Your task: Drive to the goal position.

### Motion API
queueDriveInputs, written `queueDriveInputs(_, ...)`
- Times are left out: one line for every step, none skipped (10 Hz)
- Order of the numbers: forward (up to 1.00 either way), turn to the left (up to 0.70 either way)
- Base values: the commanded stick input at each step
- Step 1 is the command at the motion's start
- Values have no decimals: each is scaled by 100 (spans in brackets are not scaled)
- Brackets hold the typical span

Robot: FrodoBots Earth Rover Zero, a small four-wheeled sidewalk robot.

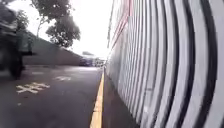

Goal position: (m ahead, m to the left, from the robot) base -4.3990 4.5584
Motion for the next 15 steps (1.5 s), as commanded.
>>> queueDriveInputs(70, 0)
queueDriveInputs(70, 0)
queueDriveInputs(70, 0)
queueDriveInputs(70, 0)
queueDriveInputs(70, 0)
queueDriveInputs(70, 0)
queueDriveInputs(70, 0)
queueDriveInputs(54, 0)
queueDriveInputs(52, 0)
queueDriveInputs(52, 0)
queueDriveInputs(51, 0)
queueDriveInputs(51, 0)
queueDriveInputs(51, 0)
queueDriveInputs(51, 0)
queueDriveInputs(51, 0)
